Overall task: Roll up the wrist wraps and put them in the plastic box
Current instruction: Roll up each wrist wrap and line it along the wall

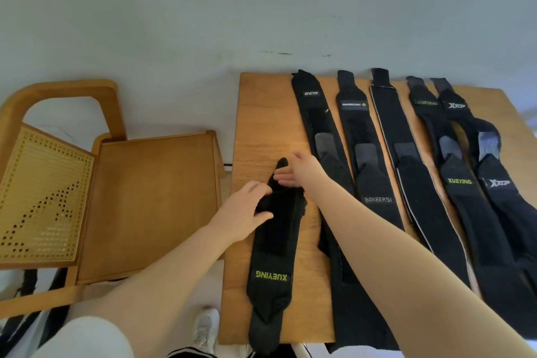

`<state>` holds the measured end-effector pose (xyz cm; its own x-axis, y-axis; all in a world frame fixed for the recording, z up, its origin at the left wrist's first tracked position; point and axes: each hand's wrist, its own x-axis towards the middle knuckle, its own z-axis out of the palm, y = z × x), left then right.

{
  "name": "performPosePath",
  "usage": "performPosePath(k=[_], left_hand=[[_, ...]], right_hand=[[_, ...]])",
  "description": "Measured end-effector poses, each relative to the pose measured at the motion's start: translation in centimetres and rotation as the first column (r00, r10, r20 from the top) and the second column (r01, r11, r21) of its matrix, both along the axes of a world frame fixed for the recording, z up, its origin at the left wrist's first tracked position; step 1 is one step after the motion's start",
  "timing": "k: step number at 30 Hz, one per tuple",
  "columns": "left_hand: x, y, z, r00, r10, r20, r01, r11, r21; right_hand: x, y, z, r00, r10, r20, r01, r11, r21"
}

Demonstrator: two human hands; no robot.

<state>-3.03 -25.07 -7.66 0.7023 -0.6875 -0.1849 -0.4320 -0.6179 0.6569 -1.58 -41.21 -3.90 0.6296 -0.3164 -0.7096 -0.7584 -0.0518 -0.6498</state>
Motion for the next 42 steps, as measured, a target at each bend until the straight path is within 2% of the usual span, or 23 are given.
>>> performPosePath(k=[1, 3, 4, 5, 7, 9, 11, 14, 17, 23, 25, 29, 36, 42], left_hand=[[0.0, 0.0, 0.0, 1.0, -0.008, 0.003, 0.008, 1.0, 0.0], [-0.2, 0.0, -0.1, 1.0, -0.01, 0.012, 0.01, 1.0, -0.009], [-0.3, 0.1, -0.2, 1.0, -0.005, 0.012, 0.005, 1.0, -0.016], [-0.4, 0.1, -0.2, 1.0, -0.001, 0.011, 0.002, 1.0, -0.023], [-0.4, 0.1, -0.3, 1.0, -0.007, 0.017, 0.007, 1.0, -0.029], [-0.2, 0.1, -0.4, 1.0, -0.013, 0.02, 0.014, 0.999, -0.03], [-0.3, 0.1, -0.4, 1.0, -0.015, 0.018, 0.016, 0.999, -0.037], [-0.7, 0.2, -0.7, 0.999, -0.014, 0.035, 0.016, 0.999, -0.046], [-1.0, 0.3, -0.9, 0.998, -0.022, 0.064, 0.025, 0.998, -0.053], [-1.1, 0.4, -1.1, 0.996, -0.039, 0.076, 0.042, 0.998, -0.043], [-0.9, 0.8, -1.1, 0.998, -0.049, 0.042, 0.052, 0.997, -0.058], [-0.7, 1.5, -1.1, 0.997, -0.073, -0.01, 0.072, 0.994, -0.086], [-0.8, 1.3, -1.6, 0.995, -0.096, 0.031, 0.099, 0.991, -0.085], [-0.4, 1.6, -1.4, 0.983, -0.154, -0.097, 0.141, 0.982, -0.129]], right_hand=[[-0.8, 0.4, 0.1, 0.994, 0.087, 0.071, -0.077, 0.988, -0.136], [-3.5, 0.7, -0.2, 0.956, 0.252, 0.15, -0.14, 0.842, -0.521], [-5.0, 0.7, -0.5, 0.956, 0.254, 0.149, -0.118, 0.794, -0.596], [-6.4, 0.5, -0.9, 0.969, 0.217, 0.121, -0.106, 0.801, -0.589], [-8.4, 0.6, -1.2, 0.994, 0.075, 0.074, -0.038, 0.911, -0.411], [-9.0, 0.7, -1.3, 0.997, -0.034, 0.075, 0.056, 0.948, -0.314], [-8.9, 1.1, -1.0, 0.99, -0.097, 0.106, 0.125, 0.945, -0.303], [-8.6, 2.8, -0.8, 0.991, -0.103, 0.084, 0.122, 0.955, -0.271], [-8.6, 4.0, -0.8, 0.966, -0.233, 0.113, 0.255, 0.936, -0.244], [-8.7, 4.5, -0.7, 0.887, -0.462, -0.033, 0.46, 0.887, -0.039], [-8.6, 4.2, -0.6, 0.886, -0.459, -0.065, 0.458, 0.889, -0.025], [-8.9, 3.1, -0.5, 0.916, -0.402, -0.014, 0.402, 0.916, -0.019], [-9.5, 2.1, -0.7, 0.953, -0.289, -0.086, 0.293, 0.956, 0.033], [-9.2, 0.2, -1.2, 0.939, -0.286, -0.193, 0.309, 0.946, 0.101]])
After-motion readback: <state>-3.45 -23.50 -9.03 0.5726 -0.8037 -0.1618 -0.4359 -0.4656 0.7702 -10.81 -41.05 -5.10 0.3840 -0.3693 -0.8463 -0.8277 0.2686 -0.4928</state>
